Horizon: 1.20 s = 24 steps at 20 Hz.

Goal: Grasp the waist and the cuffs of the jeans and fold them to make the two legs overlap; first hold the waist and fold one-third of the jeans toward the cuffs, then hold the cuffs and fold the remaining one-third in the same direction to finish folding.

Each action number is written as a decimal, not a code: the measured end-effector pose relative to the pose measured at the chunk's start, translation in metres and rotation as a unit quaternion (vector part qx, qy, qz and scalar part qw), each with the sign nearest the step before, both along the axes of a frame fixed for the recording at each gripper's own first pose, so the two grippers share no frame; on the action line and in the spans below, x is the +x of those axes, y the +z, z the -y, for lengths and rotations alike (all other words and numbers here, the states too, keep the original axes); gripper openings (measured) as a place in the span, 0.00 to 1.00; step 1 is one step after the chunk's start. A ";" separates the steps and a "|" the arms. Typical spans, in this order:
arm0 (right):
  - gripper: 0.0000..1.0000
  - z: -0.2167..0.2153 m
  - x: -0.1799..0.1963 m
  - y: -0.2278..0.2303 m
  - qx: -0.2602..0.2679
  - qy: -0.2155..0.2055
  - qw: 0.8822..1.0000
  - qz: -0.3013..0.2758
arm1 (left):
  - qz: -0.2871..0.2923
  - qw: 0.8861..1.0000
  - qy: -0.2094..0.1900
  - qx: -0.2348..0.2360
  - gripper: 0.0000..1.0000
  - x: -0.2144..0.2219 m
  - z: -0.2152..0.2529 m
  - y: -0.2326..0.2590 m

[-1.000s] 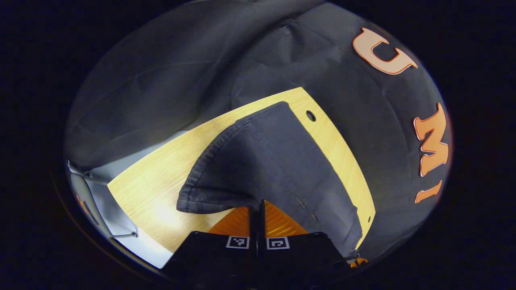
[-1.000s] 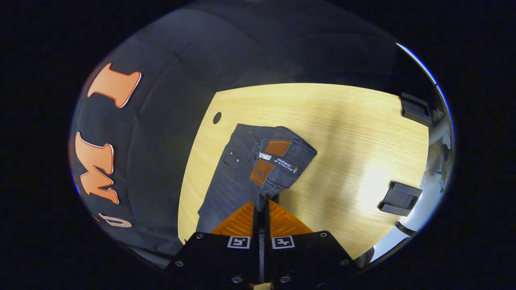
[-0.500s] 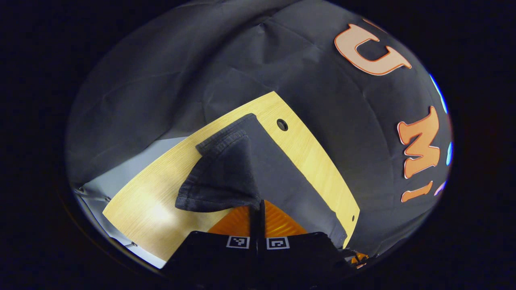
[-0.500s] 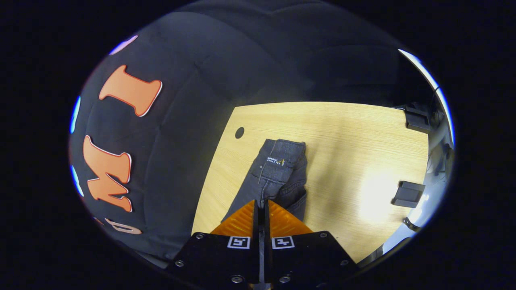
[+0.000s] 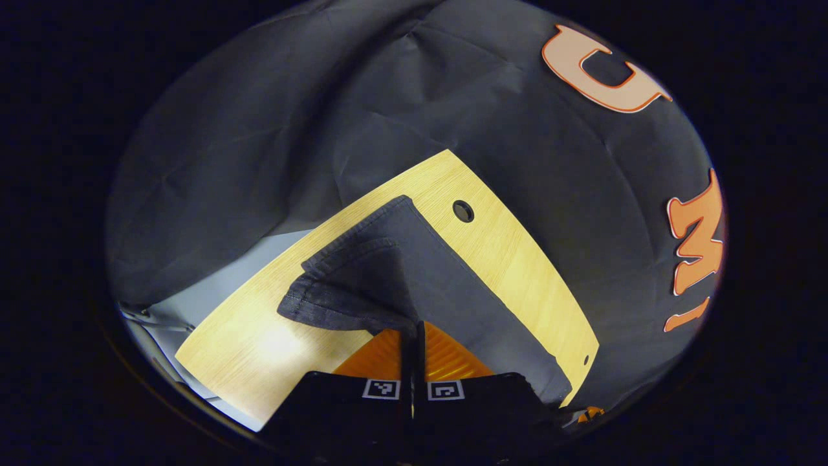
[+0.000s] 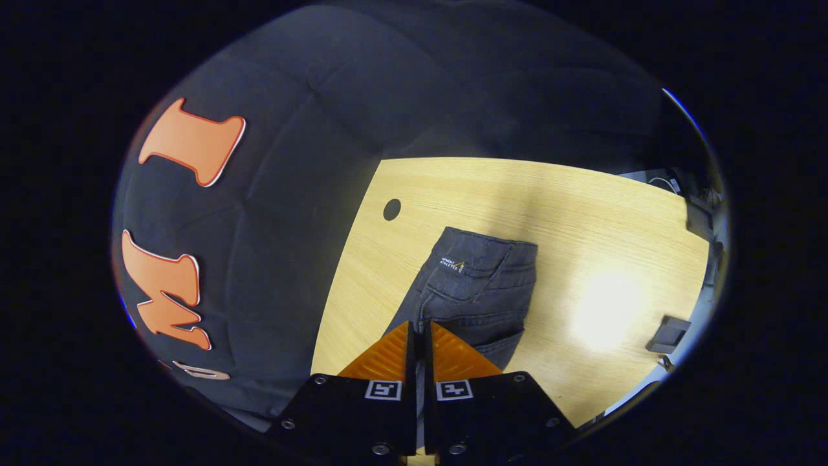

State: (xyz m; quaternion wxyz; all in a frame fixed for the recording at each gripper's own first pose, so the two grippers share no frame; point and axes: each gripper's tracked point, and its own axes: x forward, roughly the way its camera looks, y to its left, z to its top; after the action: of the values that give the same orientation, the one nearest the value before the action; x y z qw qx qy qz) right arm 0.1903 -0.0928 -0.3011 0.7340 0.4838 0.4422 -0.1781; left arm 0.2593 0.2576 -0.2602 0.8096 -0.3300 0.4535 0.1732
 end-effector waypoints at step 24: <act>0.38 -0.011 0.110 -0.075 0.021 0.044 0.998 -0.025 | 0.000 0.997 -0.049 0.053 0.28 0.135 0.017 -0.030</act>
State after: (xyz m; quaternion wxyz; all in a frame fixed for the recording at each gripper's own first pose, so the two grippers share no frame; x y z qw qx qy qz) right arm 0.3002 -0.0818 -0.3763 0.7198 0.4743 0.4848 -0.1479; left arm 0.3941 0.2406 -0.2903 0.8338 -0.2635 0.4590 0.1569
